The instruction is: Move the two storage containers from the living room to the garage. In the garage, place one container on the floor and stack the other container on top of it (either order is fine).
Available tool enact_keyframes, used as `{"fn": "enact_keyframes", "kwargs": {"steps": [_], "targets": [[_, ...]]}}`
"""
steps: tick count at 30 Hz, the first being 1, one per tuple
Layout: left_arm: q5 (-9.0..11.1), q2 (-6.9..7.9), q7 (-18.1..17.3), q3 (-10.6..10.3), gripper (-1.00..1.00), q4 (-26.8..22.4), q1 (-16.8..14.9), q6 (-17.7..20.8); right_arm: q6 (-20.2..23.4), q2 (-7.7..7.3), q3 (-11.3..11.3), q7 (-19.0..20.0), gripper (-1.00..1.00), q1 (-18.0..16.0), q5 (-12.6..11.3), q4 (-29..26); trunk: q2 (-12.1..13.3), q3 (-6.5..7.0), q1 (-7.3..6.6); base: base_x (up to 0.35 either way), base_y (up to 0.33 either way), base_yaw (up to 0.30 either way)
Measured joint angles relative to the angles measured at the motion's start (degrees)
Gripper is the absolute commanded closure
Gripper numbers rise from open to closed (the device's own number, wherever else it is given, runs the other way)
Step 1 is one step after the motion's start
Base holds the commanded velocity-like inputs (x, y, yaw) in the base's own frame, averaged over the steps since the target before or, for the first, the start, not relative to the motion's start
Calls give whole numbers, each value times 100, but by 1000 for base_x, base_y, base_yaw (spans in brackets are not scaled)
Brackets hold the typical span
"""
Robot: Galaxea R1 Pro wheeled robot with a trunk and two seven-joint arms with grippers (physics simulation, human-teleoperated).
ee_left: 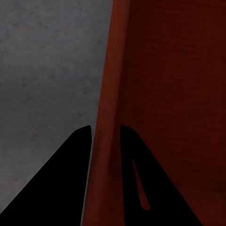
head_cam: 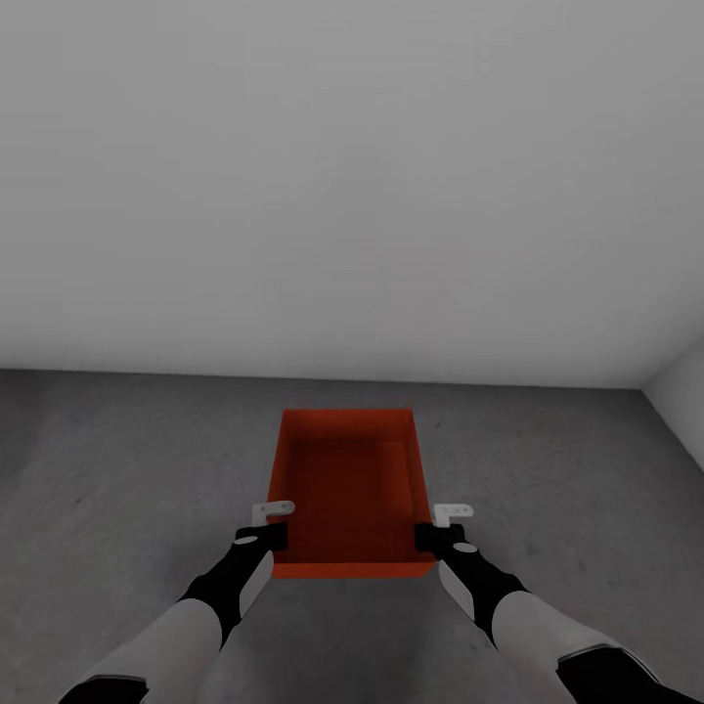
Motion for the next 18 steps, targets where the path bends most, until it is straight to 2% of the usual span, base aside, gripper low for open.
{"fn": "enact_keyframes", "kwargs": {"steps": [18], "targets": [[0,-3,3,0,100,1,0,-3,0,-3,1,4,100,0,0,-1,-722,-323,395,0,0,0]]}}
